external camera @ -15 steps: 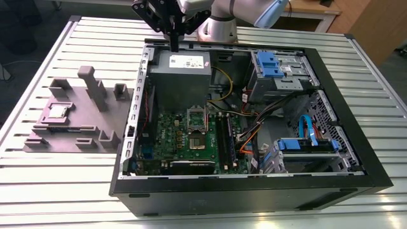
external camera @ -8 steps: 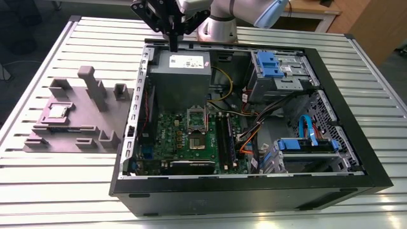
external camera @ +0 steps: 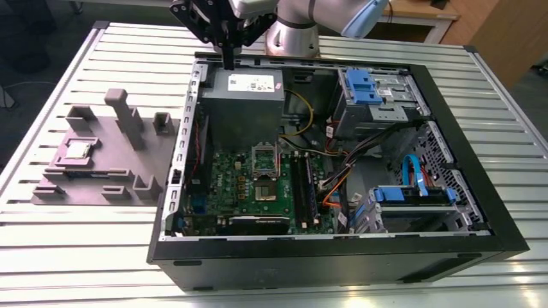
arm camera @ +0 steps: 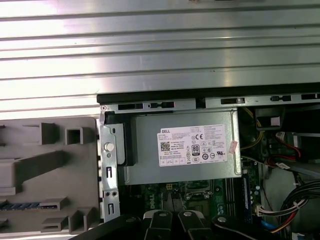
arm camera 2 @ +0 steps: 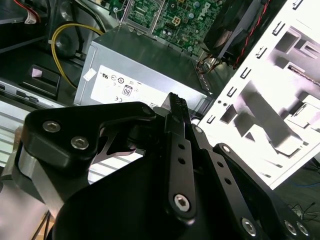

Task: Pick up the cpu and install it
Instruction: 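Reach for the cpu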

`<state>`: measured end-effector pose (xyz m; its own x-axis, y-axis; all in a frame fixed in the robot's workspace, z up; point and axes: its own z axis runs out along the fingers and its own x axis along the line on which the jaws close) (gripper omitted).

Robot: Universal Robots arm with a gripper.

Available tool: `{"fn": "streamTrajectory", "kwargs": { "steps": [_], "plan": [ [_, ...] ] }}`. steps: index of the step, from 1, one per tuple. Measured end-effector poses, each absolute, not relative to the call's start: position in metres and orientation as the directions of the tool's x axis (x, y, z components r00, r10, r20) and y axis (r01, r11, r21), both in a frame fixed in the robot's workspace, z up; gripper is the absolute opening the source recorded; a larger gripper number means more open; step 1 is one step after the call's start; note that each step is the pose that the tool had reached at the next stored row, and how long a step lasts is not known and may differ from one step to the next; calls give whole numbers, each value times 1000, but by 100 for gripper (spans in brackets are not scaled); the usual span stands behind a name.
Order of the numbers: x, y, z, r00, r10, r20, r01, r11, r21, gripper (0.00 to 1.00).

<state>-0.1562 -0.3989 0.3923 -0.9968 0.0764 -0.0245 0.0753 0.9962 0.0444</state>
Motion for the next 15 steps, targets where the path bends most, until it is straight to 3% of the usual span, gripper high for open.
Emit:
{"fn": "streamTrajectory", "kwargs": {
  "steps": [15],
  "plan": [
    [-166,-399,392,-997,76,-24,75,996,44,10]
  ]
}}
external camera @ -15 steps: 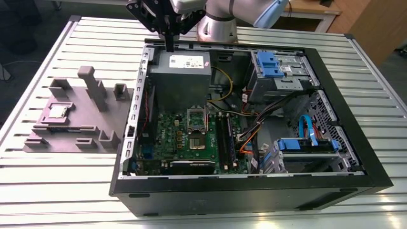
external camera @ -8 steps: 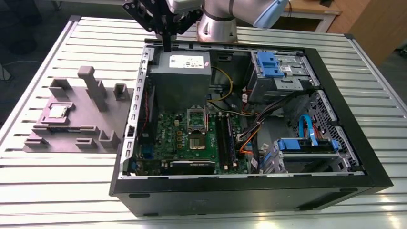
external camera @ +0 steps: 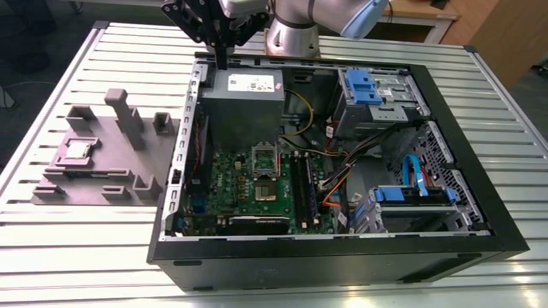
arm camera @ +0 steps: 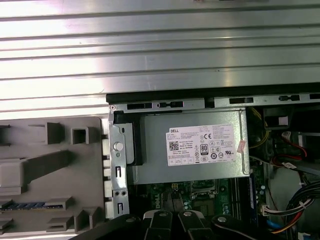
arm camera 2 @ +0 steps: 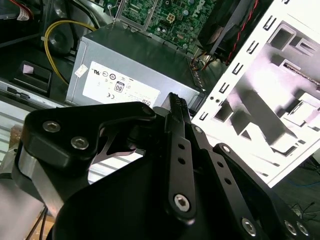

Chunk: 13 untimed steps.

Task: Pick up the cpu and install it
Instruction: 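Reach for the cpu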

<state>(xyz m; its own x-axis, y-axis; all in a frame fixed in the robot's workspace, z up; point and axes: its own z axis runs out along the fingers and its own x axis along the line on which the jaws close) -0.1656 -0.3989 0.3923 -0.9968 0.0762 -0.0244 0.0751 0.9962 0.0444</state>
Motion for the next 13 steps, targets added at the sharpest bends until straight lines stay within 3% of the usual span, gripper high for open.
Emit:
{"fn": "streamTrajectory", "kwargs": {
  "steps": [13],
  "plan": [
    [-170,-399,392,-997,76,-25,75,996,44,10]
  ]
}}
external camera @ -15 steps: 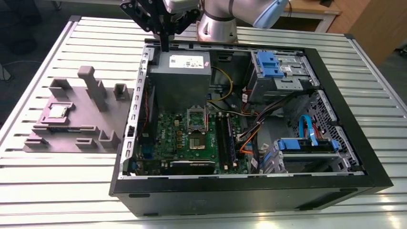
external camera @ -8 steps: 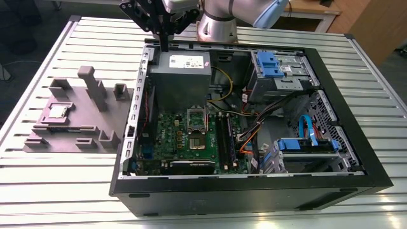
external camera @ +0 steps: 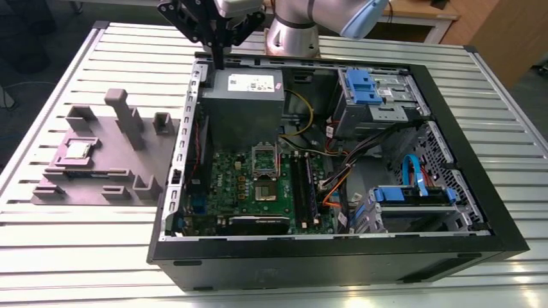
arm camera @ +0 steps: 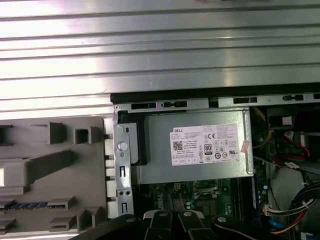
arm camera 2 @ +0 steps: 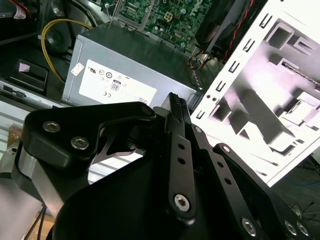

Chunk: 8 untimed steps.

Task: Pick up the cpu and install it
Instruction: 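Reach for the cpu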

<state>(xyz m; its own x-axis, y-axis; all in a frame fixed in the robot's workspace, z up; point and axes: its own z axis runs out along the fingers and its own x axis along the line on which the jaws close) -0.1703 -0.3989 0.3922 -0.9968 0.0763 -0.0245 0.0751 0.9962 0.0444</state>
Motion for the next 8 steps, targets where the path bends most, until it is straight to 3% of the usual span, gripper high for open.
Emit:
{"fn": "streamTrajectory", "kwargs": {
  "steps": [8],
  "plan": [
    [-175,-399,392,-997,76,-24,75,996,44,10]
  ]
}}
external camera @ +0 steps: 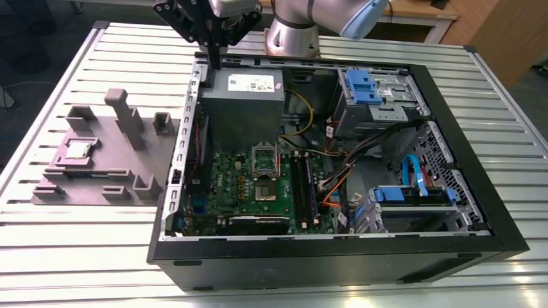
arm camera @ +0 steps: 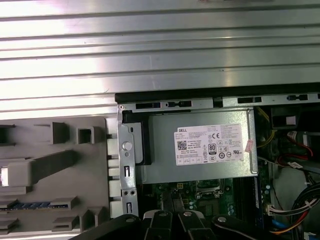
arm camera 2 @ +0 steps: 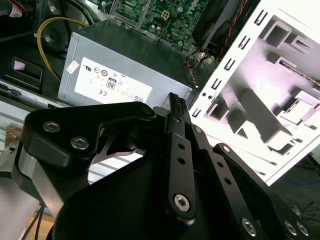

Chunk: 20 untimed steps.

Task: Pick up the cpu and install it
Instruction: 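Reach for the cpu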

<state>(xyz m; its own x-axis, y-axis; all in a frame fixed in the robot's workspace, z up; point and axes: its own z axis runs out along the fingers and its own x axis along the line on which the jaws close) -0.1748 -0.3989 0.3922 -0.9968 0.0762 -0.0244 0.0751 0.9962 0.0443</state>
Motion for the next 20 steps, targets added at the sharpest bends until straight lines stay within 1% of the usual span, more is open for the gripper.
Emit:
{"fn": "streamTrajectory", "kwargs": {
  "steps": [20],
  "plan": [
    [-179,-399,392,-997,76,-25,75,996,44,10]
  ]
}}
